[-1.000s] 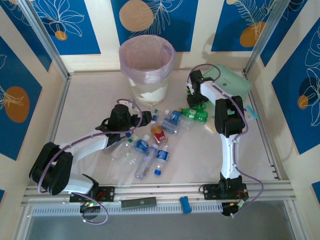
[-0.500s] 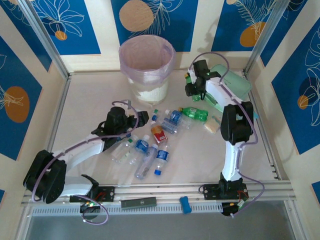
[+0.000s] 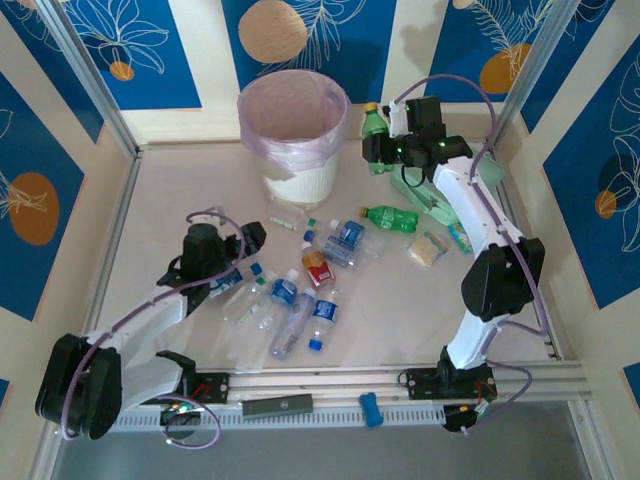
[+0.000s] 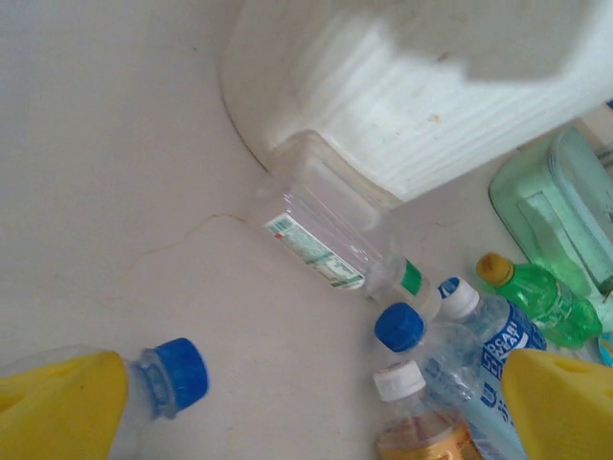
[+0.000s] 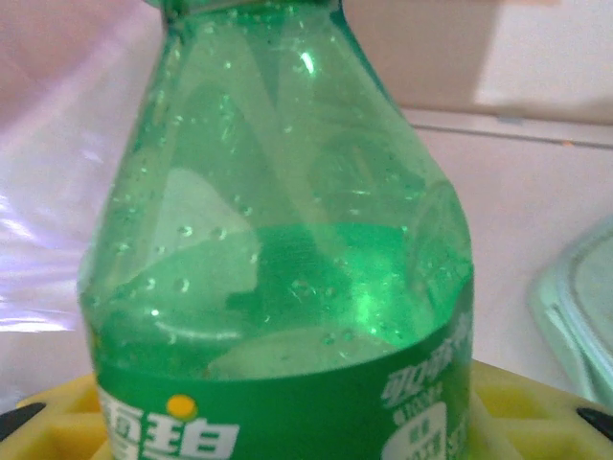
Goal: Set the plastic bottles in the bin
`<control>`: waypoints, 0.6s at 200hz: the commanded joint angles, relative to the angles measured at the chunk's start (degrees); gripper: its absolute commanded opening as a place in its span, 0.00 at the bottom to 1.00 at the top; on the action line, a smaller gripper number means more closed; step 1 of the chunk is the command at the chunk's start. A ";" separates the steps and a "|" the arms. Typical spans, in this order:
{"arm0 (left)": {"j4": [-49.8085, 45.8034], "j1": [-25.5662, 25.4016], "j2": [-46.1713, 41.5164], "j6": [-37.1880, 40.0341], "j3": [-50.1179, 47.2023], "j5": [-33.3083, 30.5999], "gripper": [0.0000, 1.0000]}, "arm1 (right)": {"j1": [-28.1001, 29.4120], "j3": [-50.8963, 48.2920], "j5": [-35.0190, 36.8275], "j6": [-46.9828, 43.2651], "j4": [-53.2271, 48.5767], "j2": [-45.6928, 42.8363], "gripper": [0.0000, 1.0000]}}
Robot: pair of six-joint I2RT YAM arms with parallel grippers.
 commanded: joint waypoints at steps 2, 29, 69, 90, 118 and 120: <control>-0.94 2.57 -3.68 -0.29 -1.40 2.53 1.00 | 0.80 0.49 -6.41 6.14 4.91 -2.59 0.48; -3.86 4.16 -7.12 1.81 -2.21 1.93 1.00 | 1.84 2.88 -9.05 10.50 9.40 -2.04 0.47; -7.37 5.06 -11.73 3.66 -3.82 1.05 1.00 | 5.25 12.16 -10.04 13.25 11.69 3.19 0.47; -8.86 5.28 -14.15 4.16 -4.99 0.61 1.00 | 7.49 19.96 -9.47 12.91 9.63 8.12 0.47; -10.99 5.52 -17.12 4.75 -6.08 0.42 1.00 | 10.47 33.85 -7.22 10.54 3.18 17.10 0.47; -11.19 5.55 -17.40 4.86 -6.14 0.42 1.00 | 10.65 34.88 -6.87 10.31 2.69 17.79 0.47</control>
